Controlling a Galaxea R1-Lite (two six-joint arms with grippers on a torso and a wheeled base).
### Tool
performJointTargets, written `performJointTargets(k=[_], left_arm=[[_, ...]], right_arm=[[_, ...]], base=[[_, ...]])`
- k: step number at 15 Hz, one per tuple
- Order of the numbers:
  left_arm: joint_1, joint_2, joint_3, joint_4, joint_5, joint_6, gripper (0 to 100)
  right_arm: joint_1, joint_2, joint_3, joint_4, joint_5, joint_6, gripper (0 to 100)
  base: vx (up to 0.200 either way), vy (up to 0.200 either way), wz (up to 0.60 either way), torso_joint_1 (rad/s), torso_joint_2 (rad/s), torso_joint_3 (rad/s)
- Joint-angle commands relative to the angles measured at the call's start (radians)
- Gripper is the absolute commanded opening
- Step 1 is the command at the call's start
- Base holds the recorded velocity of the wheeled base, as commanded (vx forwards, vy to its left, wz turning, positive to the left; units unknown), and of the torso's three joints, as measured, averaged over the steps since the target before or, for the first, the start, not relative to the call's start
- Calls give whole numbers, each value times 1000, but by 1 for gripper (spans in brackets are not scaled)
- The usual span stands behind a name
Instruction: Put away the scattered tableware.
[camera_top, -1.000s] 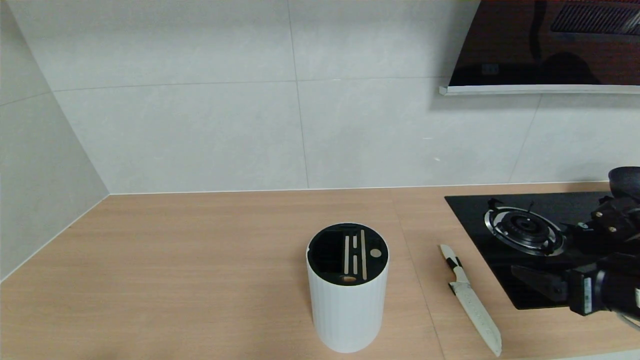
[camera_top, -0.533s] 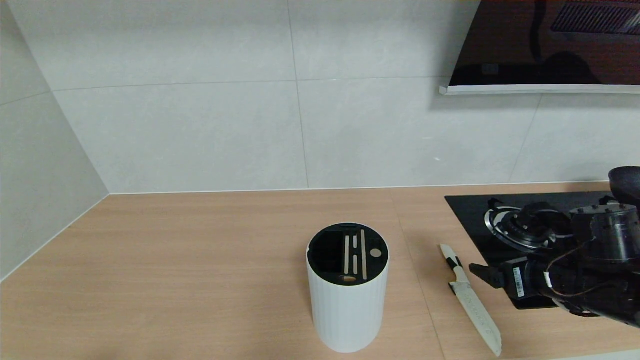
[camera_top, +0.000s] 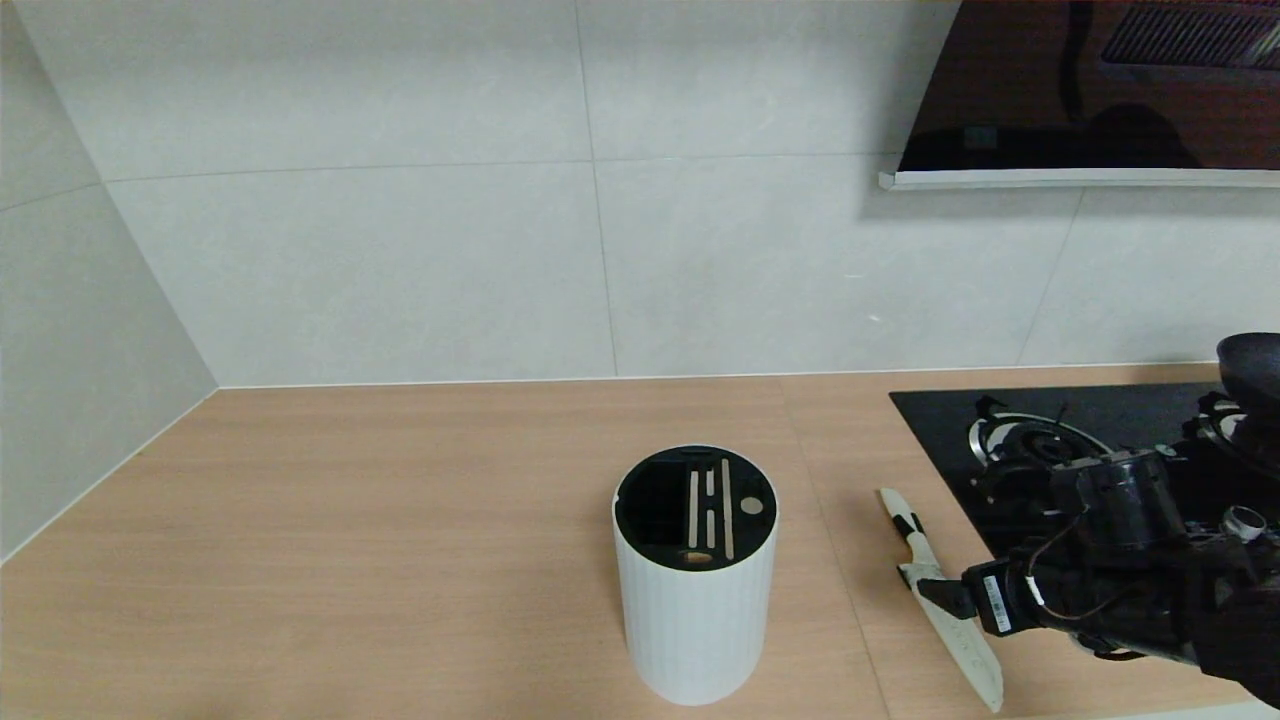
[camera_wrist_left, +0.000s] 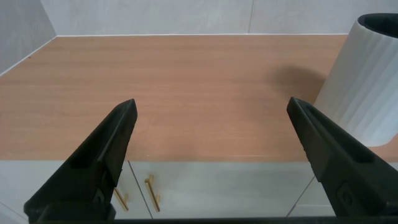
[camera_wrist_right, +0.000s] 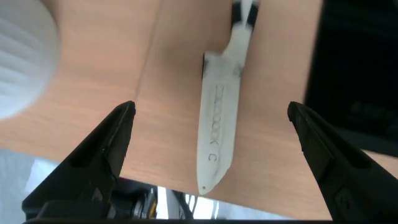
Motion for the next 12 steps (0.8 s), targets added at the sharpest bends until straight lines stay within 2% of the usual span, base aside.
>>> performJointTargets(k=[1,5,9,12], left_arm=[[0,0,0,0,0,0,100],[0,0,0,0,0,0,100],[0,0,0,0,0,0,100],[0,0,0,0,0,0,100]], right_arm=[[3,102,1,-47,1,1,100],[3,238,1,-171,-1,2,100],[5,350,6,-355,-23,24,100],[2,345,-5,-358,-24,28,100]], base=[[0,0,0,0,0,0],[0,0,0,0,0,0],[0,0,0,0,0,0],[0,0,0,0,0,0]])
